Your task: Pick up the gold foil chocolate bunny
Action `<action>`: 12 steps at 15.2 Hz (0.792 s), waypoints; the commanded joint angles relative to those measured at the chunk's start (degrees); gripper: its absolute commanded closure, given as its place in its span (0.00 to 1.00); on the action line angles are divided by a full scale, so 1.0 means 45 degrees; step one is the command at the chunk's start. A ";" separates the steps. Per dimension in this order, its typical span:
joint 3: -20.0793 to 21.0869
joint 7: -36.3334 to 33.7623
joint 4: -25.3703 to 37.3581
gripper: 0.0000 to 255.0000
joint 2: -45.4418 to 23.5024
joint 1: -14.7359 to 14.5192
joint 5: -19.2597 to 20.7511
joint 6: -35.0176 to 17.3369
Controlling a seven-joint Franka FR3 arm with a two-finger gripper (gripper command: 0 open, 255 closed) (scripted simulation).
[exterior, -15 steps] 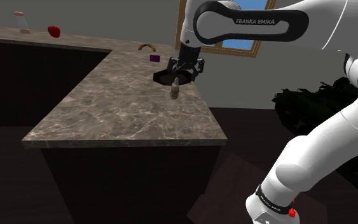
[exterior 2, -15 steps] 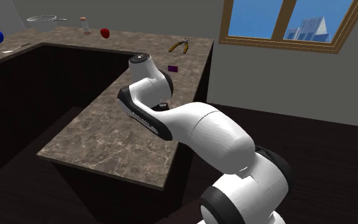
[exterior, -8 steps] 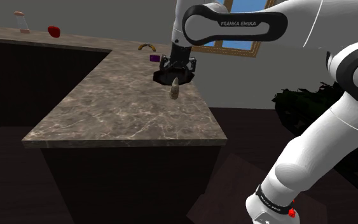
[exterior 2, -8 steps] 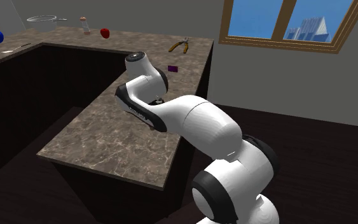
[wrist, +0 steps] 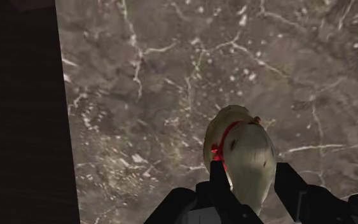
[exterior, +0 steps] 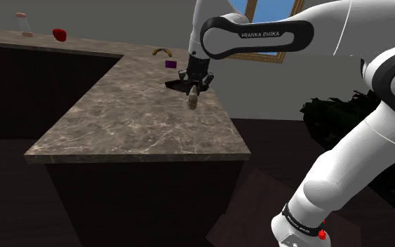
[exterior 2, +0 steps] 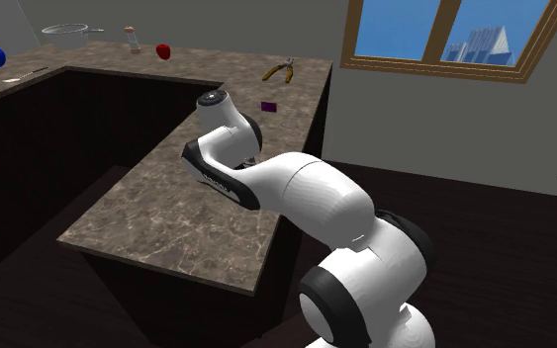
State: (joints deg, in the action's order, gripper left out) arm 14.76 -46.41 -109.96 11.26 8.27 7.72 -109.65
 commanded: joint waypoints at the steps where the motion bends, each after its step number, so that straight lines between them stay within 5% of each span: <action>1: 0.0002 -0.0002 -0.0023 1.00 -0.0013 -0.0001 -0.0002 -0.0012; 12: 0.0004 0.0118 0.0913 1.00 -0.0085 0.0005 -0.0021 0.0847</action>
State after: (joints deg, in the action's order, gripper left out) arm 14.78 -46.02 -106.98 11.07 8.27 7.60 -106.76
